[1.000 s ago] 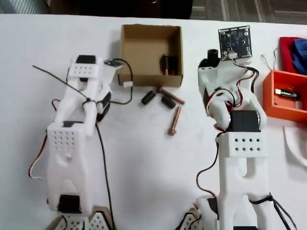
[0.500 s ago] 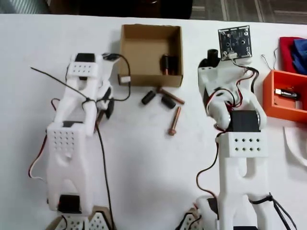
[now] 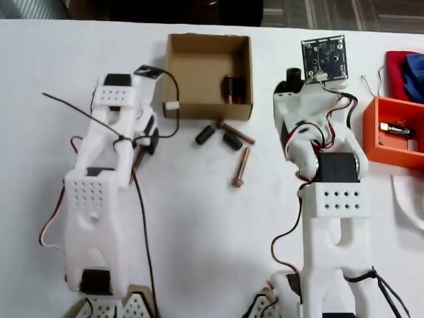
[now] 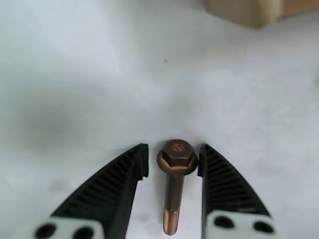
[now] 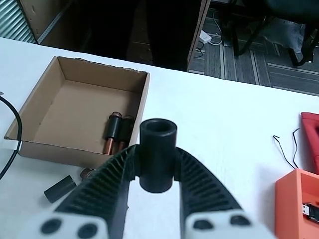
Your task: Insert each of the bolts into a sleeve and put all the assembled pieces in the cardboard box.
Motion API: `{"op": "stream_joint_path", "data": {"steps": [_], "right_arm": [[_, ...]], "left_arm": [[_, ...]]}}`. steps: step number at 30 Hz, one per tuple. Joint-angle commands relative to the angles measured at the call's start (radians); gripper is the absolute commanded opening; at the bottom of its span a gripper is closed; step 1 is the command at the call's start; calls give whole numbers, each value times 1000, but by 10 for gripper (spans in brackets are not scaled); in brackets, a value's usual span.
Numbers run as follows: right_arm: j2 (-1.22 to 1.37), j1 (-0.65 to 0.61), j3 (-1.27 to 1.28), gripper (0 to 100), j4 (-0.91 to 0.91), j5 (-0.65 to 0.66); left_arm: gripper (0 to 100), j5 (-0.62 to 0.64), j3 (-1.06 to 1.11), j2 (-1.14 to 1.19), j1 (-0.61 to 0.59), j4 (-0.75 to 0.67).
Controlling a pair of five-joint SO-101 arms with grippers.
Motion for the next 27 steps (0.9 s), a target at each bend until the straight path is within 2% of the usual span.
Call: {"op": "stream_joint_path", "data": {"steps": [1,5,13,17,27], "right_arm": [[2,-1,-52,23,-19,-9],[2,-1,-52,23,-22,-9],[2,-1,-52,23,-22,-11],[2,-1,-52,23,-21,-11],[2,-1,-52,23,-21,-11]], "left_arm": [[181,8,25,-14,-3,18],[135,5,47,-14,-3,15],[124,3,50,-12,11,6],[61,2,51,-12,6,9],[26,-2,25,-14,6,12]]}}
